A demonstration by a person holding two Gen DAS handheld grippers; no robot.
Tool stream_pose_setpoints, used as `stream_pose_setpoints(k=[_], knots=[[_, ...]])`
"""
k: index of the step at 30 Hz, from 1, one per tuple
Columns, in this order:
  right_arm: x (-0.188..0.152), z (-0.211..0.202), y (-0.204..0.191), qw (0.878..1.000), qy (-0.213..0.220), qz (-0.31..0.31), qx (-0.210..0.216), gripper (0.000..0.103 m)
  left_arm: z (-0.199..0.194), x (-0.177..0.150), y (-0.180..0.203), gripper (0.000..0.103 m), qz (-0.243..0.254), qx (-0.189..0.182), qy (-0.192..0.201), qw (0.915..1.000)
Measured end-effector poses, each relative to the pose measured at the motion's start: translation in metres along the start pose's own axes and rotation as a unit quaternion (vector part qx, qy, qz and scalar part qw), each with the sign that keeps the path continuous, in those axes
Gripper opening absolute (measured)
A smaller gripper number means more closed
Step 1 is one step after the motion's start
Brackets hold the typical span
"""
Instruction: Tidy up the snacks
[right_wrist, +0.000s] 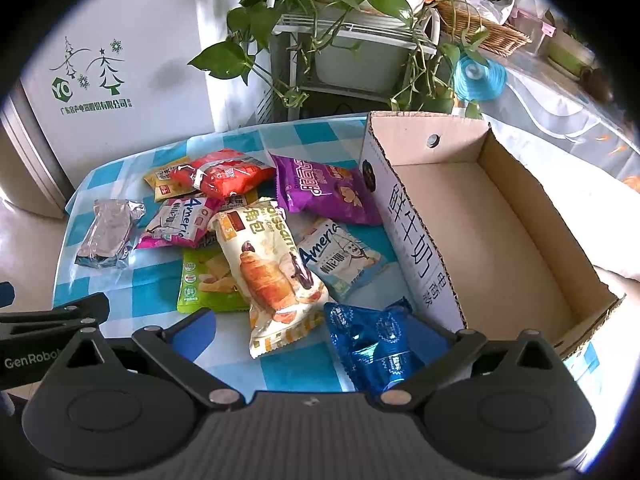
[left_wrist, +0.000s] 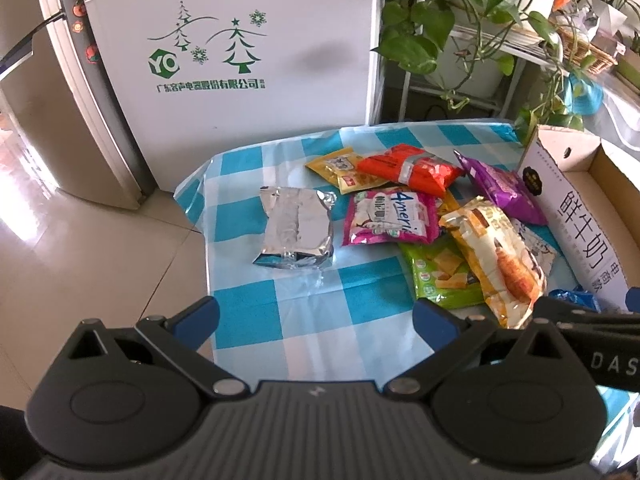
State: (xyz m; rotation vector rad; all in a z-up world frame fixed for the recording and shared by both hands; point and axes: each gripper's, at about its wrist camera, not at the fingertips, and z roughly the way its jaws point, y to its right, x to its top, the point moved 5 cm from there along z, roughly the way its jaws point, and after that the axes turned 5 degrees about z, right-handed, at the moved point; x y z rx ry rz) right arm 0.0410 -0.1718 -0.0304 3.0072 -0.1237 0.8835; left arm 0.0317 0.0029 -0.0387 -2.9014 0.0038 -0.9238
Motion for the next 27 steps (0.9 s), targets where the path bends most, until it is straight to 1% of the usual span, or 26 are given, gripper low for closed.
stream_pose_setpoints(k=[27], knots=[[-0.0002, 0.001, -0.0019, 1.0, 0.0, 0.001, 0.0, 0.103, -0.0008, 0.0015, -0.0021, 0.101, 0.005, 0.013, 0.005, 0.9999]])
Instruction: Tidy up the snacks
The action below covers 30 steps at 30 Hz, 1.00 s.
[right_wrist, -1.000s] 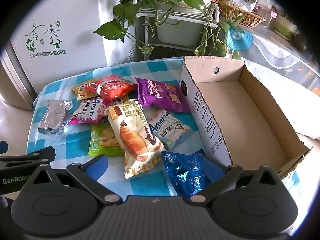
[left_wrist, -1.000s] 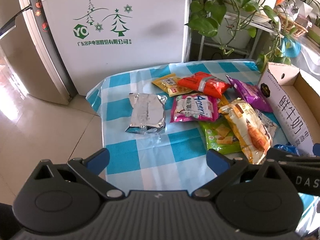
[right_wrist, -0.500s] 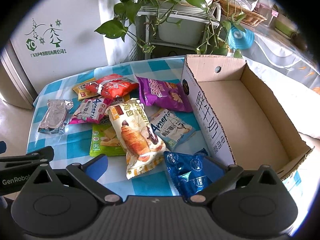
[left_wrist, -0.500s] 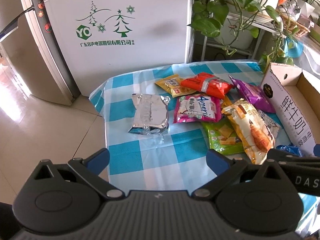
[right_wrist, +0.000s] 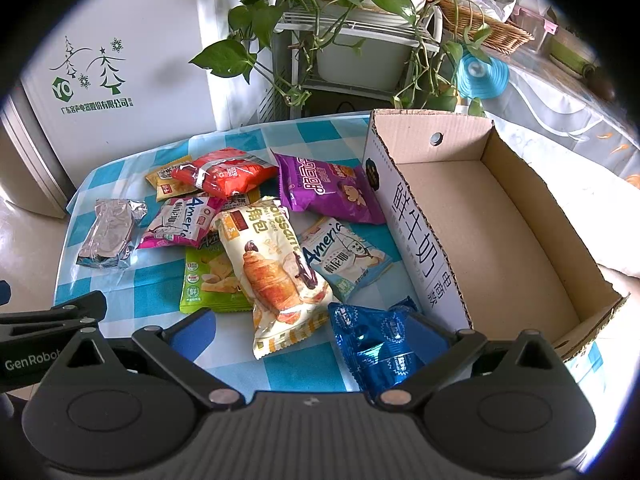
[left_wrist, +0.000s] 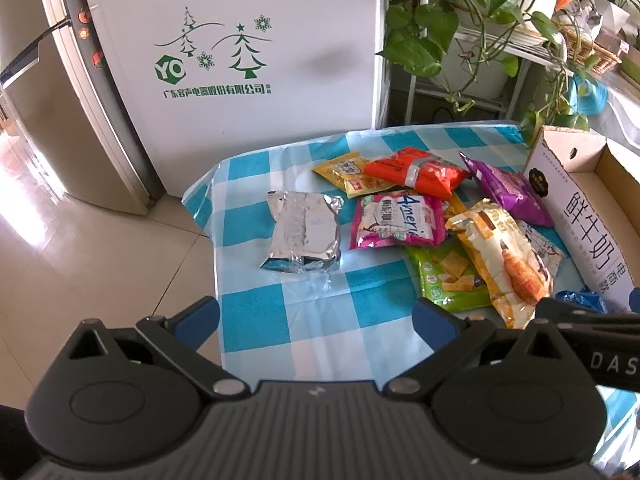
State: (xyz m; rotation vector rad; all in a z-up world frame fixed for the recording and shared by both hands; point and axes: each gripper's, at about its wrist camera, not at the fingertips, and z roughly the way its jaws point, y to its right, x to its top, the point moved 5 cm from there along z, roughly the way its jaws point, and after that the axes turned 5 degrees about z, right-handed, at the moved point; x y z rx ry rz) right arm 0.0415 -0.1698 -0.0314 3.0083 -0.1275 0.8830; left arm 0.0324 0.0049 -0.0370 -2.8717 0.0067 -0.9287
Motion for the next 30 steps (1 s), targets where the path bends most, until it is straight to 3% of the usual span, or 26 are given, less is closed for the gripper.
stream_pose_setpoints(k=[27, 30], knots=[[-0.008, 0.007, 0.007, 1.0, -0.007, 0.0, 0.008, 0.103, 0.002, -0.009, 0.01, 0.1, 0.015, 0.003, 0.001, 0.9999], [-0.01, 0.006, 0.008, 1.0, -0.006, -0.002, 0.01, 0.103, 0.002, -0.012, 0.009, 0.1, 0.008, -0.009, -0.004, 0.9999]])
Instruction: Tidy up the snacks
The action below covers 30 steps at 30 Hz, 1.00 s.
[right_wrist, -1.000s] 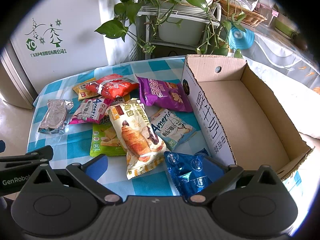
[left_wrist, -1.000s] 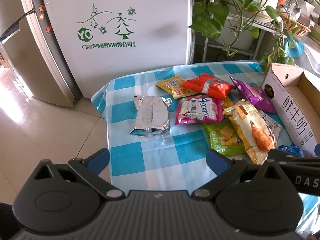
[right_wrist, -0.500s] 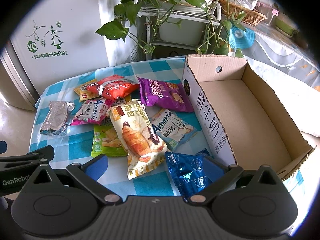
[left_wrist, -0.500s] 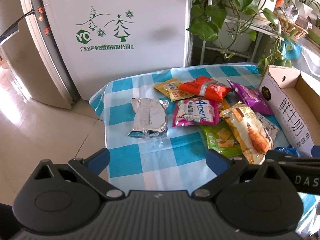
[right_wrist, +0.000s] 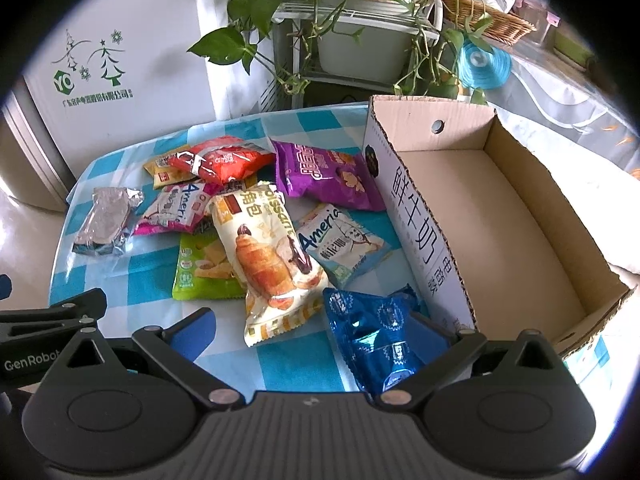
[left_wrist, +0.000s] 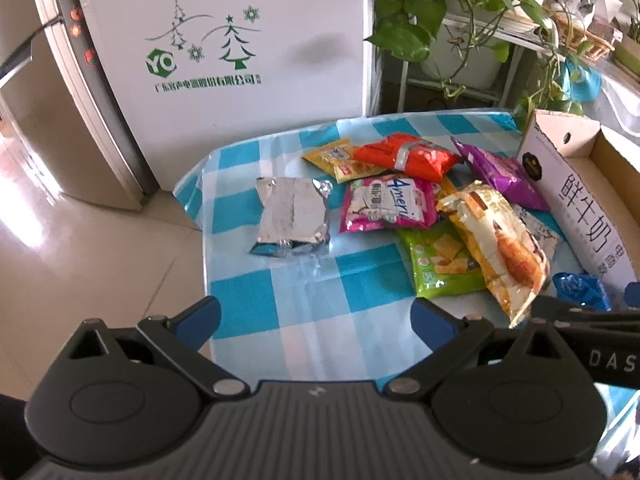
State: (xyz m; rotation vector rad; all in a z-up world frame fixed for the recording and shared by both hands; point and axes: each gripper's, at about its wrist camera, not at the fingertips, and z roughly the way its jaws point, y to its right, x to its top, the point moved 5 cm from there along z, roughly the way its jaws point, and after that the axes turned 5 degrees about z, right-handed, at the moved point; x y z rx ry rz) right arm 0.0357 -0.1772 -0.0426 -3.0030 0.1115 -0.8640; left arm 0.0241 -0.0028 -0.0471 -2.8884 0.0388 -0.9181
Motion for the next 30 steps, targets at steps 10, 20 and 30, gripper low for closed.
stream_pose_setpoints(k=[10, 20, 30], knots=[[0.0, -0.014, 0.006, 0.999, 0.02, -0.007, 0.045, 0.103, -0.006, -0.001, -0.003, 0.1, 0.004, -0.035, 0.011, 0.9993], [-0.005, -0.029, 0.018, 0.996, 0.036, -0.017, 0.081, 0.103, 0.002, 0.012, -0.043, 0.101, -0.056, -0.038, -0.01, 0.9977], [0.007, -0.025, 0.024, 0.992, 0.041, -0.015, 0.12, 0.098, 0.013, 0.063, -0.071, 0.101, -0.025, -0.013, -0.002, 0.9996]])
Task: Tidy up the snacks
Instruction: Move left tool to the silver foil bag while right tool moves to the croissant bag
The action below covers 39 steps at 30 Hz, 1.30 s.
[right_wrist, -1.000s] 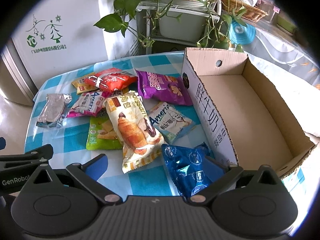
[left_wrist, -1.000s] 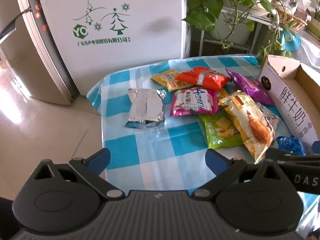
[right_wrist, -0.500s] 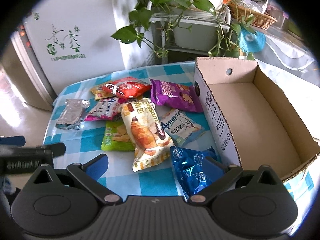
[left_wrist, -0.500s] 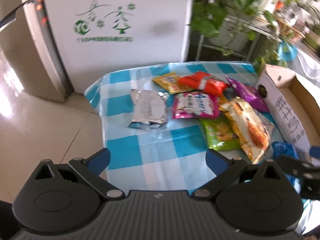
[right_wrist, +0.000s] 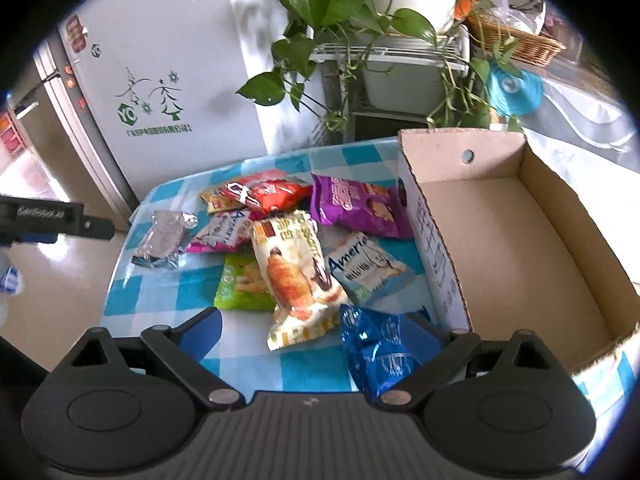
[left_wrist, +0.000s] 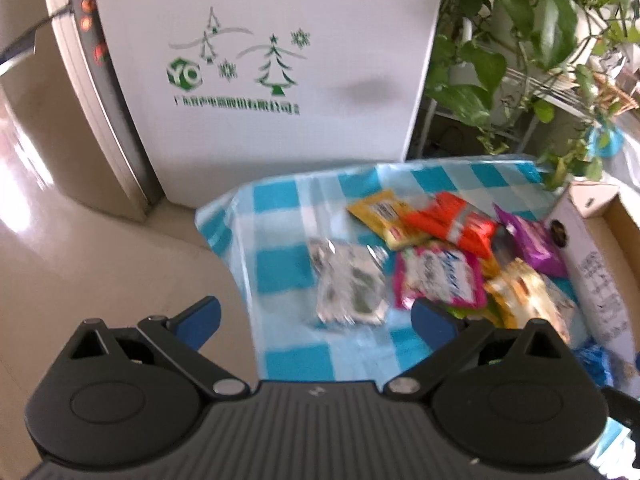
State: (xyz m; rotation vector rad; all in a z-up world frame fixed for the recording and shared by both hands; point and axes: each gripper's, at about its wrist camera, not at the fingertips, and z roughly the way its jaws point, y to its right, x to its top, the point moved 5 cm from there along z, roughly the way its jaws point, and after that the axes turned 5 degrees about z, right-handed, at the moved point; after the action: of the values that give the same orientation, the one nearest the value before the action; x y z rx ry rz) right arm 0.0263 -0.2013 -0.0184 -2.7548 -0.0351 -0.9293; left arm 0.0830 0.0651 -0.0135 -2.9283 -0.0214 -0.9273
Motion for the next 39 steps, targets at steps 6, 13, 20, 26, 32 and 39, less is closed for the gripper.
stream_pose_setpoints(k=[6, 13, 20, 26, 32, 39], knots=[[0.015, 0.017, -0.006, 0.999, -0.003, -0.005, 0.035, 0.094, 0.023, 0.021, 0.0, 0.101, 0.003, -0.014, -0.002, 0.9999], [0.026, 0.045, -0.012, 0.998, -0.02, -0.028, 0.047, 0.089, 0.063, 0.018, 0.006, 0.1, -0.029, -0.034, -0.046, 0.998], [0.035, 0.073, -0.011, 0.997, -0.034, -0.045, 0.052, 0.086, 0.092, 0.014, 0.014, 0.1, -0.037, -0.041, -0.076, 0.9956], [0.035, 0.09, -0.01, 0.996, -0.046, -0.048, 0.053, 0.083, 0.105, 0.012, 0.018, 0.1, -0.048, -0.055, -0.09, 0.9932], [0.031, 0.102, -0.01, 0.996, -0.063, -0.05, 0.046, 0.079, 0.118, 0.01, 0.02, 0.099, -0.047, -0.047, -0.096, 0.9932], [0.026, 0.107, -0.01, 0.996, -0.07, -0.048, 0.038, 0.075, 0.131, 0.005, 0.02, 0.099, -0.055, -0.036, -0.108, 0.992]])
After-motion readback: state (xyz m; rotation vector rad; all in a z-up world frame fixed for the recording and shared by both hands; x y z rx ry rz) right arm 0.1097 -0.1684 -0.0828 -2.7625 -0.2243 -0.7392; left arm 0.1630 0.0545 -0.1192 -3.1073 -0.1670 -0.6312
